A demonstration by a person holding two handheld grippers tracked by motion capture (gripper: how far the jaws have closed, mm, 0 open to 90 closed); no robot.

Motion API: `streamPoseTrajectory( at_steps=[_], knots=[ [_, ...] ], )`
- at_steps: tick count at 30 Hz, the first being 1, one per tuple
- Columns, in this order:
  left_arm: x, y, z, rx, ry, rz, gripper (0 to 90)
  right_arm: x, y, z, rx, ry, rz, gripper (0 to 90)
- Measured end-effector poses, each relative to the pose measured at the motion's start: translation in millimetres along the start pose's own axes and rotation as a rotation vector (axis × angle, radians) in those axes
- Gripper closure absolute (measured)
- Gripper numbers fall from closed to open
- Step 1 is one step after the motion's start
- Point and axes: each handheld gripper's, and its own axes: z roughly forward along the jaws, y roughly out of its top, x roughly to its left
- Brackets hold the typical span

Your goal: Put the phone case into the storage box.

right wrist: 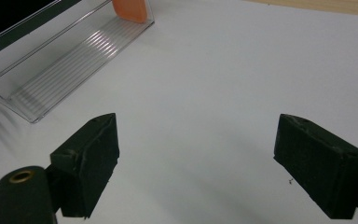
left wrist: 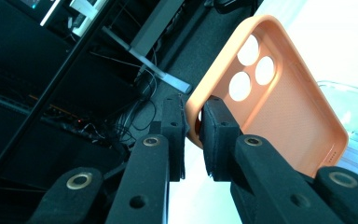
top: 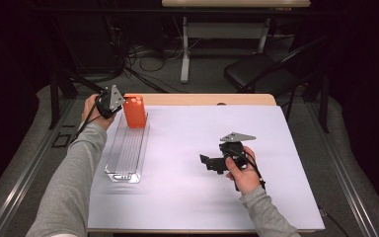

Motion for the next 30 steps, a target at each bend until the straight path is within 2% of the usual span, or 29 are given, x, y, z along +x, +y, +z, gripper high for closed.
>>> streamPoseTrajectory(
  at_steps=[10,19,30],
  knots=[
    [2.1,-2.5,0.8,0.010,-0.005,-0.035,78.8,-0.4,-0.4,0.9,0.006,0.000,-0.001,13.7],
    [1.7,-1.6,0.9,0.017,0.001,-0.045,75.7,-0.6,-0.5,1.0,0.006,-0.001,-0.001,13.9],
    [5.3,-2.0,-2.8,0.016,0.030,-0.099,59.3,-0.8,-0.7,1.5,0.004,-0.002,-0.003,13.9]
  ],
)
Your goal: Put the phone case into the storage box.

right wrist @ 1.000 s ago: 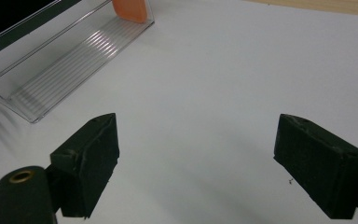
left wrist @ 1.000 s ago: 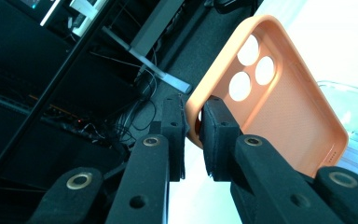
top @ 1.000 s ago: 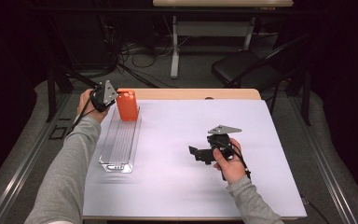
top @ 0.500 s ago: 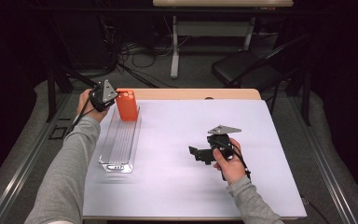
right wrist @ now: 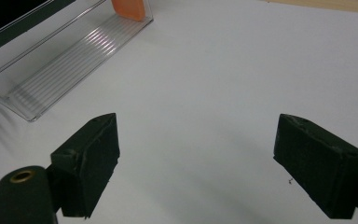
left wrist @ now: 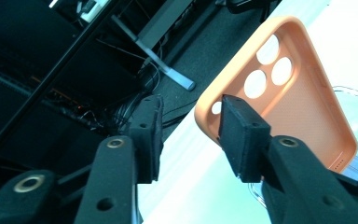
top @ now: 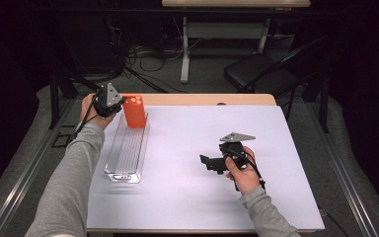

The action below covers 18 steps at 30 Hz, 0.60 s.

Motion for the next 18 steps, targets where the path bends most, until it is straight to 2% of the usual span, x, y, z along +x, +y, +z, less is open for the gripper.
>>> streamPoseTrajectory(
  at_steps=[2,6,13,18],
  knots=[
    [0.8,0.2,-1.2,-0.004,-0.007,-0.022,55.8,-0.1,-0.1,0.1,0.001,-0.001,-0.001,13.9],
    [1.4,0.3,-2.9,-0.001,-0.018,-0.047,55.1,0.3,-0.1,0.1,0.001,0.000,0.000,14.0],
    [2.9,-0.5,-3.9,0.016,-0.016,-0.071,53.7,0.2,-0.2,0.3,0.003,-0.003,-0.002,14.0],
    [2.1,-0.3,-5.0,0.029,-0.033,-0.082,53.2,0.0,-0.4,0.6,0.005,-0.003,-0.002,14.0]
  ],
)
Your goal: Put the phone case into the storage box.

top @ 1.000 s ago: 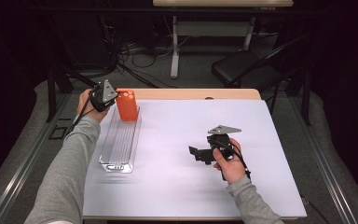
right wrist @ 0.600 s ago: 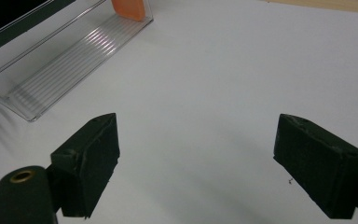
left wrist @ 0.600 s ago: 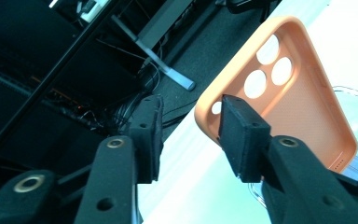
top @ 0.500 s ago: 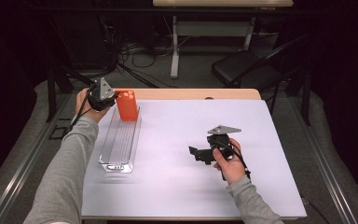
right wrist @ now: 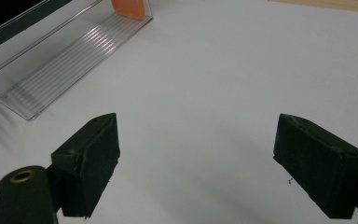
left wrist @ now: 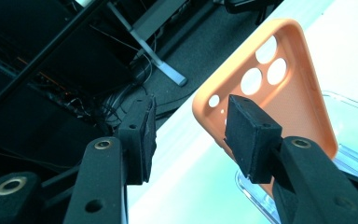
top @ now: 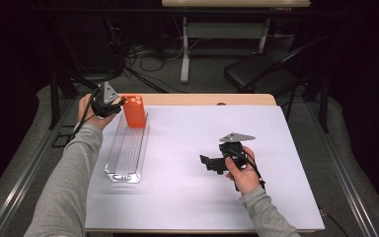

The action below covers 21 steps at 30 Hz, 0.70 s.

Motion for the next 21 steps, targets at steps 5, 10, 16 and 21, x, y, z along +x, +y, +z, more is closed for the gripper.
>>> streamPoseTrajectory(
  at_steps=[5,10,16,21],
  knots=[
    [-1.9,0.7,-2.2,0.013,-0.007,-0.003,52.3,-0.3,0.2,-0.6,-0.002,0.001,0.003,14.1],
    [-2.0,1.7,-5.4,0.016,-0.021,-0.033,52.0,-0.2,0.3,-0.6,-0.004,0.003,0.002,14.1],
    [-1.9,3.9,-10.3,0.036,-0.042,-0.106,50.8,-0.3,0.3,-0.8,-0.005,0.003,0.003,14.1],
    [-0.3,4.5,-14.0,0.058,-0.064,-0.161,46.8,0.3,0.3,-0.3,-0.003,0.004,0.003,14.1]
  ],
)
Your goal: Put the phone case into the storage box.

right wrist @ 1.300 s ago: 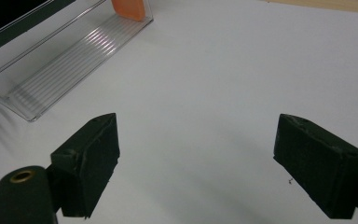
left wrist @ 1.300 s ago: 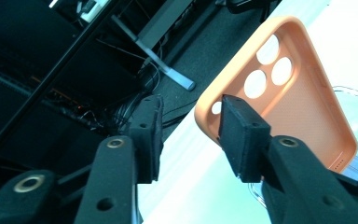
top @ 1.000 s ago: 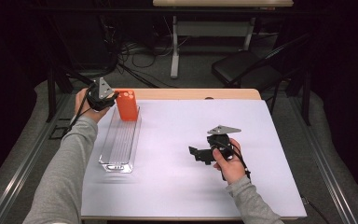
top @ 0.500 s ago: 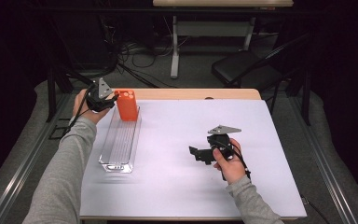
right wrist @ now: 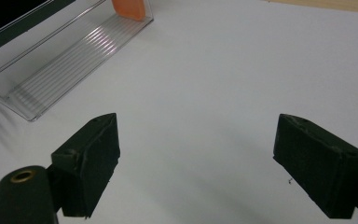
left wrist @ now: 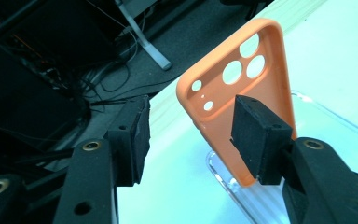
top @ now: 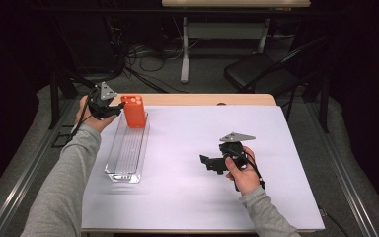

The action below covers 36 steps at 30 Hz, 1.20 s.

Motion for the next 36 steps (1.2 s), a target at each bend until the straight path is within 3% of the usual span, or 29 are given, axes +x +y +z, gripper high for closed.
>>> streamPoseTrajectory(
  at_steps=[3,12,18,25,36],
  knots=[
    [0.3,0.4,-1.6,-0.001,-0.026,-0.030,43.6,0.8,-0.1,0.1,0.004,0.001,0.004,14.1],
    [-1.1,1.7,-6.4,0.016,-0.078,-0.068,39.8,0.3,0.2,-0.4,-0.001,0.004,0.003,14.2],
    [-0.3,4.8,-11.9,0.007,-0.127,-0.141,38.6,-0.3,0.4,-0.8,0.000,0.003,0.005,14.2],
    [-2.6,10.1,-21.1,-0.022,-0.179,-0.197,37.1,0.1,0.3,-0.5,-0.002,0.004,0.004,14.2],
    [-7.1,17.8,-37.3,-0.071,-0.225,-0.271,32.5,0.4,0.5,-0.8,-0.003,0.003,0.003,14.2]
  ],
)
